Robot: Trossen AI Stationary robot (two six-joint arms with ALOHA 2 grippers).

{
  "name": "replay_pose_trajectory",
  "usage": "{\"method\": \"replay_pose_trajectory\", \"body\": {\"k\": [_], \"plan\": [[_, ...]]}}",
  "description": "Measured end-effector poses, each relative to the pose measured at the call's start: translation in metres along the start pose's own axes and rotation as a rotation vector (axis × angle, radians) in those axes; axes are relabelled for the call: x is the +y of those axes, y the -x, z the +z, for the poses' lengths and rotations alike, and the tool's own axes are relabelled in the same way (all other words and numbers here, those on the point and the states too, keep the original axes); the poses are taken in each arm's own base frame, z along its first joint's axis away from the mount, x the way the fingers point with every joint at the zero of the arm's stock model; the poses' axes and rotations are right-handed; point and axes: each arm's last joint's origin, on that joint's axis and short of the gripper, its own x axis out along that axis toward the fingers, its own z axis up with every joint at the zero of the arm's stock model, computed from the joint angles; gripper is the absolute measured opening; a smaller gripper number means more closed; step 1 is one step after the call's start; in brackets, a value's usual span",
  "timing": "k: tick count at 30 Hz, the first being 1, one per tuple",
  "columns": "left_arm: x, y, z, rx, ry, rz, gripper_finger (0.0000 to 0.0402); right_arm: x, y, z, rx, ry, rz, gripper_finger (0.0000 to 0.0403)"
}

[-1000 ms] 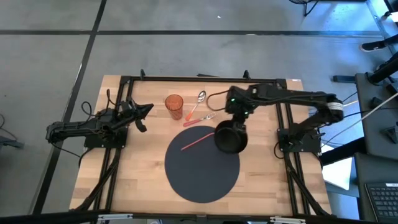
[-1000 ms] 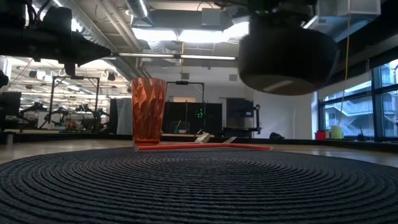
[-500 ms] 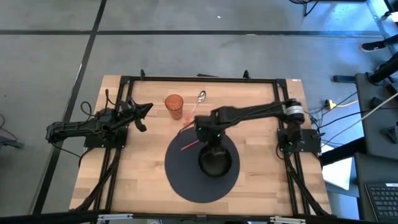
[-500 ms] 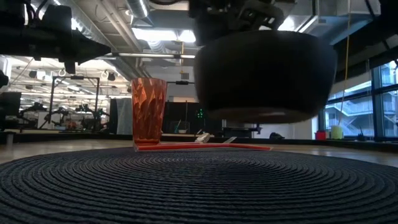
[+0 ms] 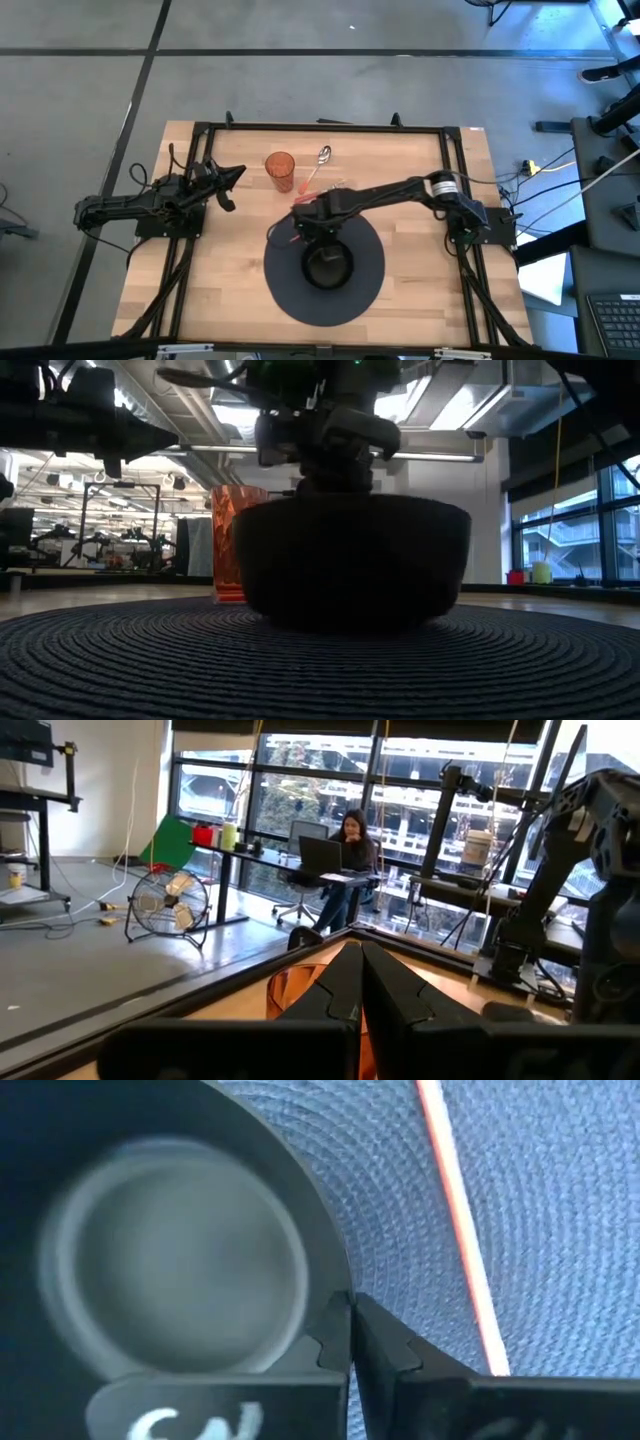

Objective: Pick & Place Utensil
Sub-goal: Put the black bowl on the black mat, then put the orange cup on the black mat to the top right of the black bowl

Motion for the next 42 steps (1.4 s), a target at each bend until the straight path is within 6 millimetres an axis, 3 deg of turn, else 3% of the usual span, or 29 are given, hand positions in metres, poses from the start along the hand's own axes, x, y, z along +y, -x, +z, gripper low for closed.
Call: {"method": "replay_pose_trajectory", "body": {"k": [23,30,36,42], "plan": [[0.001,0.000,0.000,-0.005,-0.018,0.026,0.0002,-0.001,0.001,0.002,-0.014,-0.050,-0.045,0.0006],[0.001,0.000,0.000,-0.005,-0.018,0.025,0.0002,-0.002,-0.001,0.001,-0.004,-0.010,-0.056,0.0087],[0.001,0.000,0.000,-0.005,-0.018,0.025,0.0002,0.000,0.011,0.009,-0.048,0.003,-0.052,0.0146],[0.001,0.000,0.000,-0.004,-0.023,0.024,0.0002,0.004,0.047,0.012,-0.045,0.110,0.013,0.0167]]}}
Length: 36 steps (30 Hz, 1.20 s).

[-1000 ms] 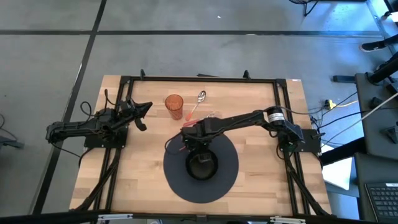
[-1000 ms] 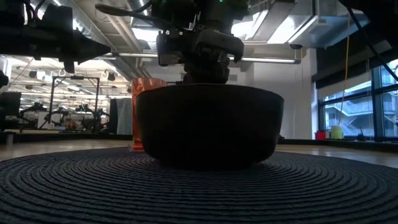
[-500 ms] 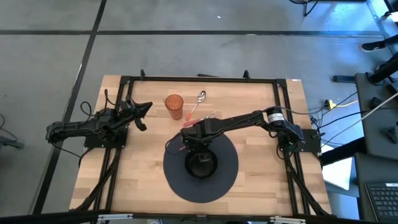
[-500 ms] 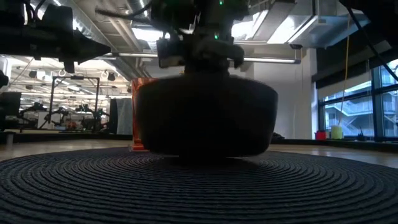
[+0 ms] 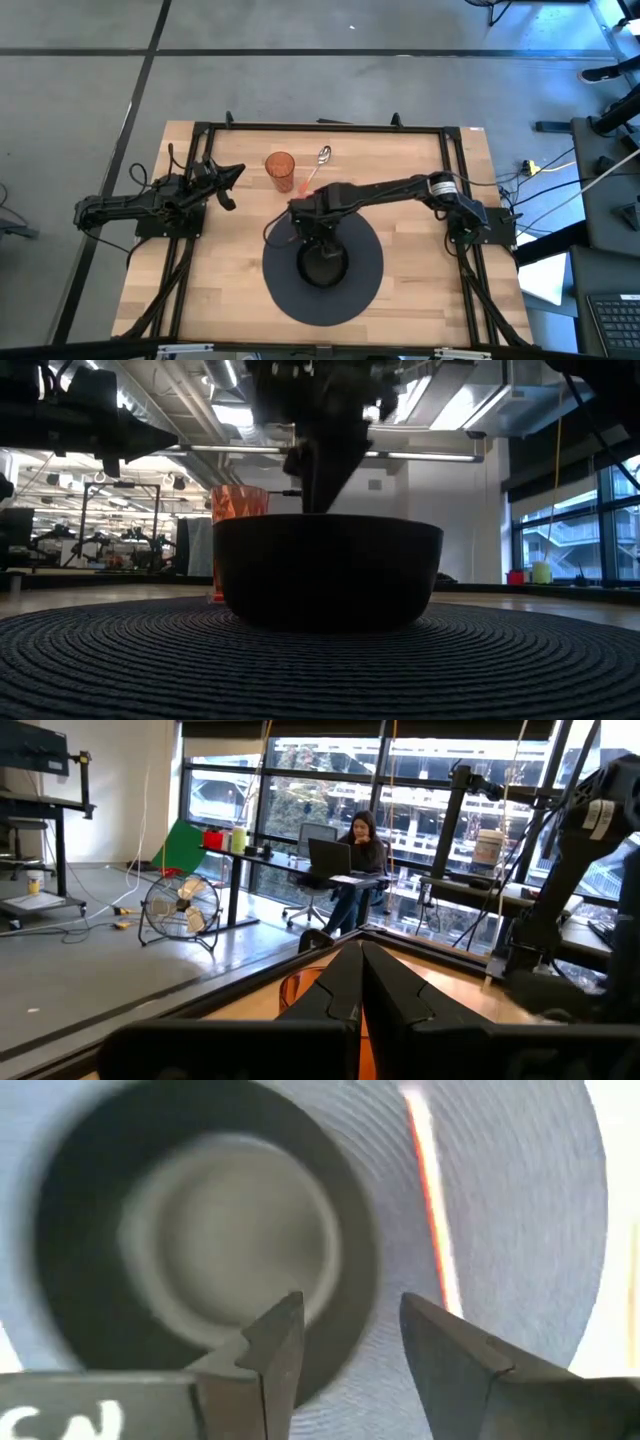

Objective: Pick & Place Utensil
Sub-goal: Put the orange cup on the black mat to the top right of the black bowl

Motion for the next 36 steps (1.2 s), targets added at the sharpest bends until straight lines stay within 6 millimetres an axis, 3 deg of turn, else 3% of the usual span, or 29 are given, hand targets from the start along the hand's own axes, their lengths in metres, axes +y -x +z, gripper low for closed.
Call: {"method": "replay_pose_trajectory", "body": {"k": [4,9,14,18,20,23,27,30,36], "plan": [[0.000,0.000,-0.001,0.005,-0.004,0.000,0.0002,0.001,0.048,0.001,-0.178,0.059,0.007,0.0155],[0.000,0.000,-0.002,0.023,-0.013,-0.007,0.0002,-0.005,0.123,-0.025,-0.359,0.083,-0.141,0.0122],[0.000,0.000,-0.004,0.035,-0.019,-0.005,0.0002,0.002,0.202,-0.073,-0.779,0.211,-0.016,0.0079],[0.000,0.000,-0.005,0.045,-0.023,-0.008,0.0002,0.015,0.239,-0.130,-0.948,0.225,-0.086,0.0033],[0.000,0.000,-0.005,0.045,-0.023,-0.013,0.0002,0.023,0.248,-0.158,-1.020,0.222,-0.124,0.0010],[0.000,0.000,-0.005,0.045,-0.023,-0.012,0.0002,0.038,0.256,-0.193,-1.171,0.258,-0.096,0.0009],[0.000,0.000,-0.004,0.044,-0.022,-0.011,0.0002,0.055,0.251,-0.230,-1.291,0.225,-0.058,0.0011],[0.001,0.000,-0.004,0.041,-0.023,0.012,0.0002,0.064,0.237,-0.256,-1.315,0.203,-0.053,0.0004],[0.001,0.000,-0.004,0.040,-0.022,0.014,0.0002,0.074,0.190,-0.296,-1.386,0.075,-0.106,0.0006]]}}
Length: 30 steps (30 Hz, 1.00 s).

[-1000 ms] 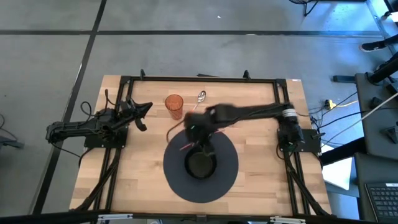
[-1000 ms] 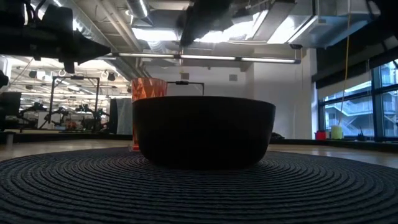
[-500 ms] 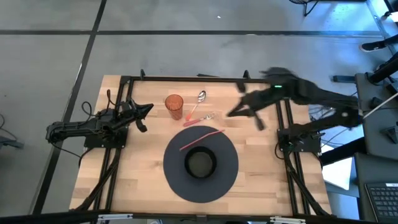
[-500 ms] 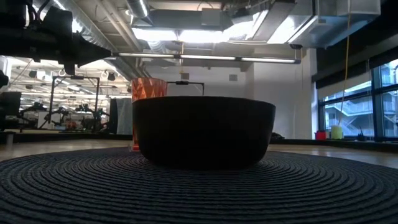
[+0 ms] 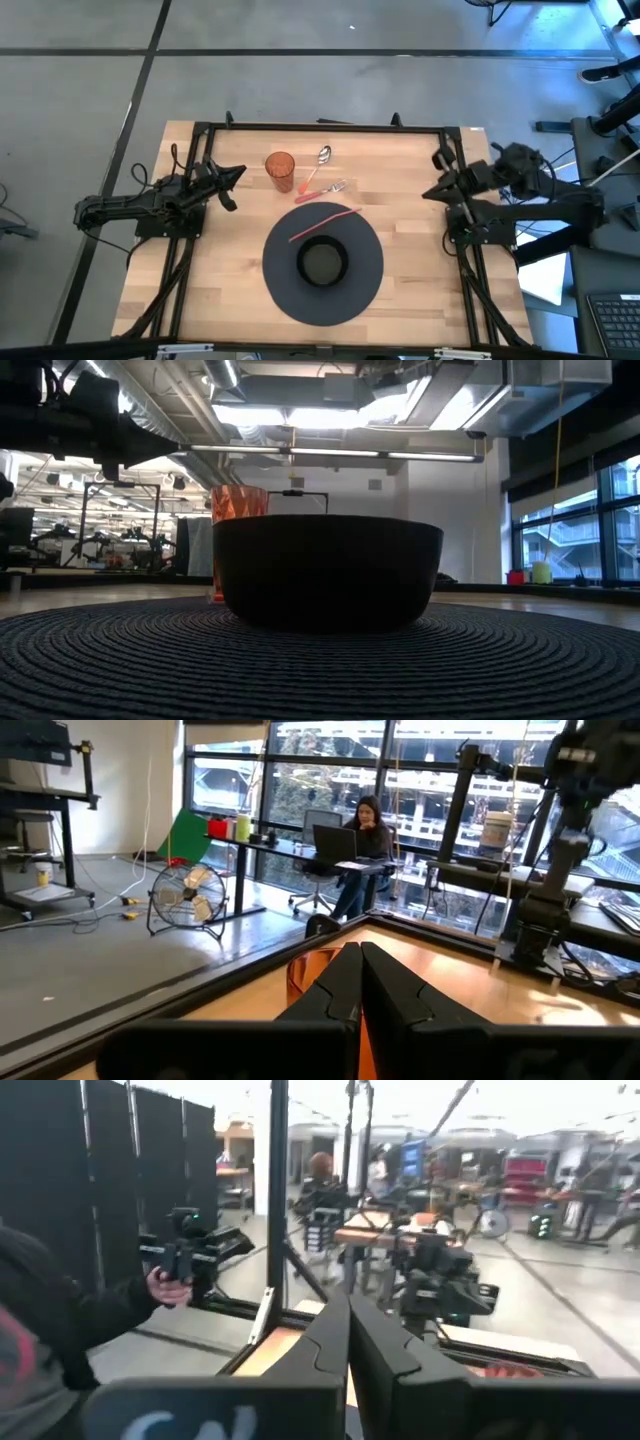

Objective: Pick & Place Utensil
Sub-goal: Put the orange cup on the black mat to the top right of the black bowl

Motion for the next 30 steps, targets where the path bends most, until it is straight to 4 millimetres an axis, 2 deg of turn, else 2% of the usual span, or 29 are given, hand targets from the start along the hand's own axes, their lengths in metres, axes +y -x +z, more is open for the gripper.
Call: {"method": "replay_pose_trajectory", "body": {"k": [6,14,18,21,25,30], "plan": [[0.000,0.000,0.001,-0.007,0.003,0.001,0.0002,0.010,0.020,-0.050,-0.004,-0.008,-0.006,0.0004],[0.001,0.000,0.001,-0.011,0.004,0.024,0.0002,0.016,0.036,-0.090,-0.002,-0.024,-0.052,0.0004],[0.000,0.000,0.001,-0.010,0.003,0.017,0.0002,0.019,0.043,-0.100,-0.041,-0.029,-0.050,0.0004],[0.000,0.000,0.000,-0.005,0.001,0.017,0.0002,0.018,0.040,-0.110,0.024,-0.041,-0.057,0.0004],[0.000,0.000,0.000,-0.002,0.000,0.017,0.0002,0.015,0.039,-0.114,0.000,-0.027,-0.116,0.0004],[0.000,0.000,0.000,-0.002,-0.021,0.017,0.0002,0.013,0.034,-0.126,-0.056,0.015,-0.133,0.0004]]}}
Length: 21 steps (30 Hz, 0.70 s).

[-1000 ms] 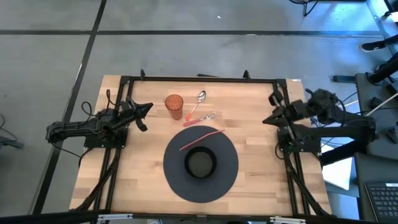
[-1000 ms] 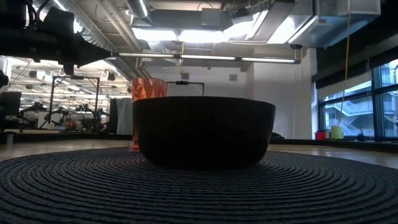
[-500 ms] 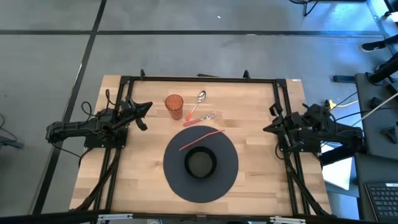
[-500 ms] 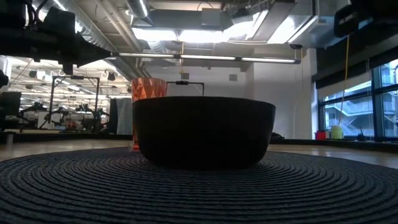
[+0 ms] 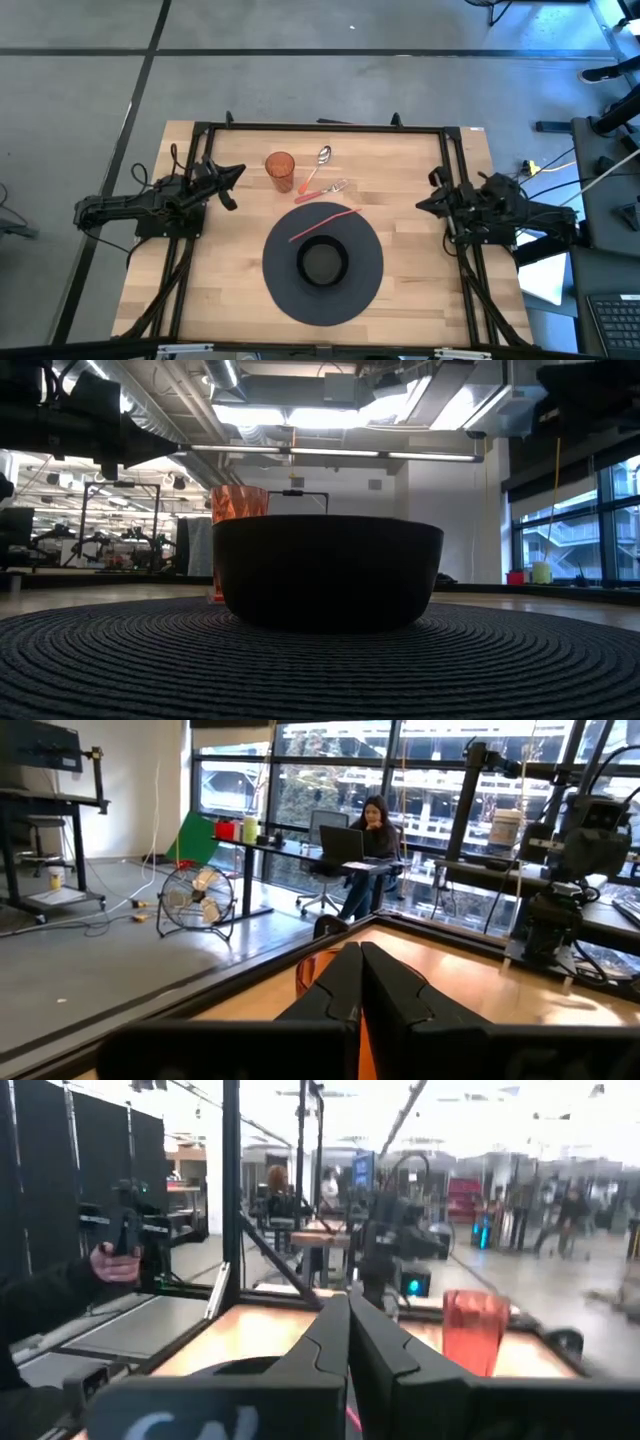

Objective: Pick & Place Utensil
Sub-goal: Put the orange cup on the black mat to the top right of the black bowl

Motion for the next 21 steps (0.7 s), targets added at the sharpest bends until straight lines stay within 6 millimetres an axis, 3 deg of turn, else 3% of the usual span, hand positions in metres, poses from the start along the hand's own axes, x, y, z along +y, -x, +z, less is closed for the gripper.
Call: {"method": "replay_pose_trajectory", "body": {"k": [3,21], "plan": [[0.0000,0.0000,0.0000,0.000,-0.005,0.000,0.0002,-0.0012,-0.0012,-0.0077,0.009,0.001,-0.026,0.0004],[0.0000,0.0000,0.0001,-0.001,-0.005,-0.001,0.0002,-0.0011,-0.0012,-0.0078,0.009,-0.005,-0.026,0.0004]]}}
